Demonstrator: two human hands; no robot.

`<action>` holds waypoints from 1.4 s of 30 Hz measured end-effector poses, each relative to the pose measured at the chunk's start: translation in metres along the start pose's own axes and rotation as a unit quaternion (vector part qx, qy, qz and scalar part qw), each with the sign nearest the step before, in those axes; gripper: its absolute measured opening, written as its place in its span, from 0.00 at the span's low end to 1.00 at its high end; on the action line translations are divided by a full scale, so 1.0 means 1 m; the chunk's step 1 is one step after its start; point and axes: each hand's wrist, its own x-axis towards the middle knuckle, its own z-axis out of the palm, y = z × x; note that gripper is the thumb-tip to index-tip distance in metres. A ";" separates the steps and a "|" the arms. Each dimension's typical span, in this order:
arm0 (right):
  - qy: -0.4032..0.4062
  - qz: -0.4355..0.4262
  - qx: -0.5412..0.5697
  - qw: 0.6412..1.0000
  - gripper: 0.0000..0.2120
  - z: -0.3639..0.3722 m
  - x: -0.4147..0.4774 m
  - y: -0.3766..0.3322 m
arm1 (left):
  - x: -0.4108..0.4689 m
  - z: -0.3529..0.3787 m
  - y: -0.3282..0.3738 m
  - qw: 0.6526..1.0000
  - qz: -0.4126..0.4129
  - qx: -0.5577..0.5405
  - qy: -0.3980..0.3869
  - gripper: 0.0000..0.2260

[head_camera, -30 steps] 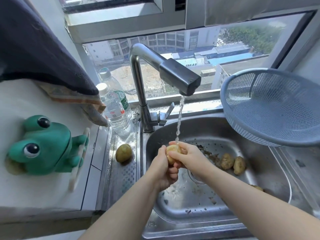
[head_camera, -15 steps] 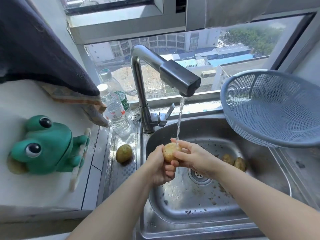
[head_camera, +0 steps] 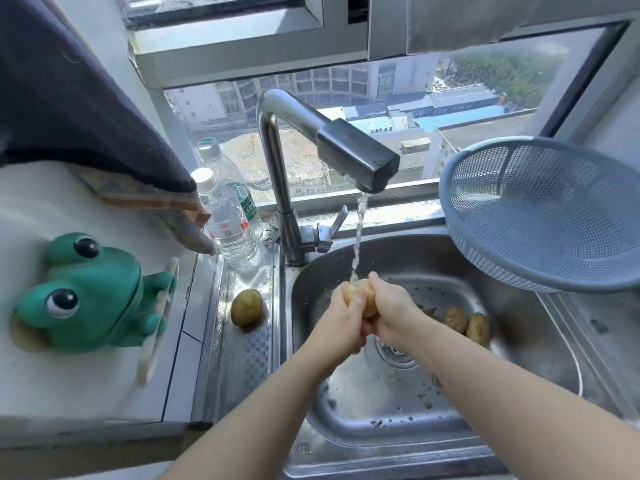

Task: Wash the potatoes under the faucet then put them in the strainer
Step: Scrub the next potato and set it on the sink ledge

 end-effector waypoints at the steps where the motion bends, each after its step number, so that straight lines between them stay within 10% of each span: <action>1: 0.005 0.032 0.041 0.999 0.19 0.001 -0.001 -0.002 | 0.000 -0.002 -0.003 0.997 0.028 0.072 0.008 0.18; 13: -0.037 0.011 0.097 0.995 0.19 0.020 -0.019 0.008 | 0.016 -0.009 -0.004 0.977 0.103 0.058 0.176 0.21; 27: 0.012 0.005 0.066 0.998 0.20 0.008 -0.020 0.005 | -0.006 -0.004 -0.007 0.985 0.116 0.108 0.063 0.14; 35: 0.025 -0.079 -0.041 0.996 0.16 0.012 -0.017 0.016 | 0.012 0.003 0.007 0.988 -0.011 0.002 0.152 0.20; 42: -0.054 -0.072 -0.011 0.996 0.12 0.010 -0.023 0.017 | 0.001 -0.003 0.003 0.984 -0.092 -0.139 0.065 0.28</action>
